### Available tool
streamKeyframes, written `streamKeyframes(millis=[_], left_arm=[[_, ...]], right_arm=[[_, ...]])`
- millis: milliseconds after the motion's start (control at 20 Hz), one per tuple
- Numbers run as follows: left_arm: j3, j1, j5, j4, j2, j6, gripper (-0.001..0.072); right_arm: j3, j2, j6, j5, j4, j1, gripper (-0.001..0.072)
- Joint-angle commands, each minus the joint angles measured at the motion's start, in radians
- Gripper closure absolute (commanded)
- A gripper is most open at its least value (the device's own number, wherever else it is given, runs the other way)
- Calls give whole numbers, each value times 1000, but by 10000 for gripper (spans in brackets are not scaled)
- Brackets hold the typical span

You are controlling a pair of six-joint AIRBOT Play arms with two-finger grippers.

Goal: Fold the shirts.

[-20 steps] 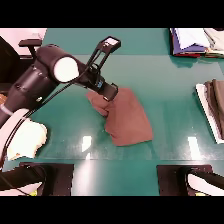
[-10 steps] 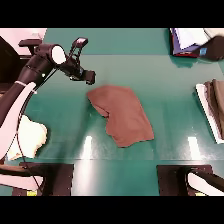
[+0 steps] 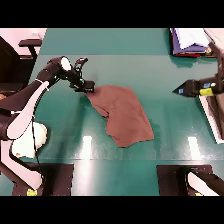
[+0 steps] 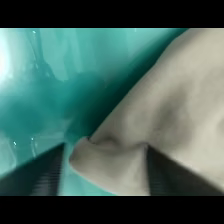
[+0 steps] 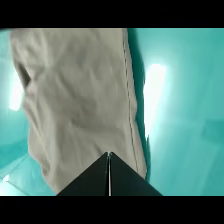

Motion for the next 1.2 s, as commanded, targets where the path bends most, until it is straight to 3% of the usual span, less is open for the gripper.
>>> streamKeyframes(millis=[0,100,150,200,250,300,550,600,750,800,900,1150], left_arm=[[0,3,-24,-31,-13,18,492],[2,3,-30,-35,-13,35,676],[2,3,-38,-35,-10,36,677],[6,3,-46,-35,-9,36,677],[18,3,-52,-35,-9,36,677],[35,3,-62,-35,-9,36,677],[119,3,-100,-36,-3,36,677],[119,3,-93,-35,11,36,678],[122,3,-74,-17,69,37,677],[129,3,-73,2,102,36,678],[143,3,-72,48,193,36,678],[235,3,-66,100,539,63,678]], right_arm=[[-154,17,0,-19,-2,-29,695],[-252,16,0,-27,-1,-59,691],[-309,16,0,-34,-2,-67,547],[-365,16,0,-48,-2,-67,305],[-426,12,0,-69,1,-61,219],[-475,2,0,-90,2,-47,219],[-610,-138,-2,-261,117,131,226],[-608,-168,-9,-294,134,167,288],[-538,-228,-26,-324,128,245,653],[-501,-219,-28,-322,122,253,696],[-393,-144,-27,-294,84,233,697],[54,94,29,-48,3,59,697]])
